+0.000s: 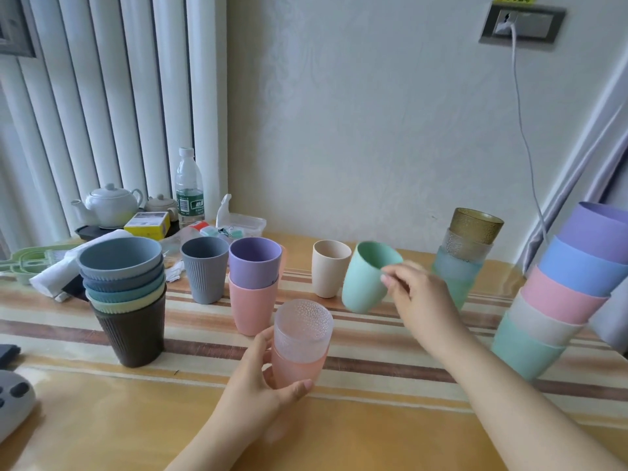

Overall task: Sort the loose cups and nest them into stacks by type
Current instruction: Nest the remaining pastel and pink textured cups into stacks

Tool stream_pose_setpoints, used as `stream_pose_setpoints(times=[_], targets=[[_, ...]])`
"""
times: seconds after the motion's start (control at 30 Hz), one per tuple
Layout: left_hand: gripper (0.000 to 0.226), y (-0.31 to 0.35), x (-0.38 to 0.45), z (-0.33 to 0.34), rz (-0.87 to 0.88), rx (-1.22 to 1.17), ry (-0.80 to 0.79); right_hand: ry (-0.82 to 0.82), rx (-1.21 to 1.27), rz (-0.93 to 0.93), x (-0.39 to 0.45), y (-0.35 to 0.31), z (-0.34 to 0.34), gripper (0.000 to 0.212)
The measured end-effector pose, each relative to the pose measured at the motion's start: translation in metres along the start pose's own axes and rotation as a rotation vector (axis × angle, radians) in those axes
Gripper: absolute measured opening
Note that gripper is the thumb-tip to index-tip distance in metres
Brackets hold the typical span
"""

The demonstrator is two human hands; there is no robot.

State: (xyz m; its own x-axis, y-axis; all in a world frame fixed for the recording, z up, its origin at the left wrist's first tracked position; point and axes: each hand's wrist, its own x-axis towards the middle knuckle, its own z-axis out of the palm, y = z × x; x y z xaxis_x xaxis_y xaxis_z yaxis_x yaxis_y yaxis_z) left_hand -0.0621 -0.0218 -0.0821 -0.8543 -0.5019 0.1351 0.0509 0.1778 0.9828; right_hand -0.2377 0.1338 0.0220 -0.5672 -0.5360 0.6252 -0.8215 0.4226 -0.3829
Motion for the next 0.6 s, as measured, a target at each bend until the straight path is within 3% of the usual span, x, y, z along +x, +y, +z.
stream_pose_setpoints(times=[0.17, 0.47, 0.6], targets=[[0.080, 0.003, 0.002, 0.001, 0.022, -0.028, -0.022, 0.104, 0.011, -0.051, 0.070, -0.016, 0.007, 0.014], [0.086, -0.003, 0.011, 0.001, 0.033, -0.033, -0.021, -0.198, -0.035, 0.076, 0.100, 0.008, 0.066, 0.018], [0.083, 0.001, 0.012, 0.004, 0.048, -0.032, -0.023, -0.206, 0.000, 0.123, 0.097, 0.017, 0.080, 0.021]])
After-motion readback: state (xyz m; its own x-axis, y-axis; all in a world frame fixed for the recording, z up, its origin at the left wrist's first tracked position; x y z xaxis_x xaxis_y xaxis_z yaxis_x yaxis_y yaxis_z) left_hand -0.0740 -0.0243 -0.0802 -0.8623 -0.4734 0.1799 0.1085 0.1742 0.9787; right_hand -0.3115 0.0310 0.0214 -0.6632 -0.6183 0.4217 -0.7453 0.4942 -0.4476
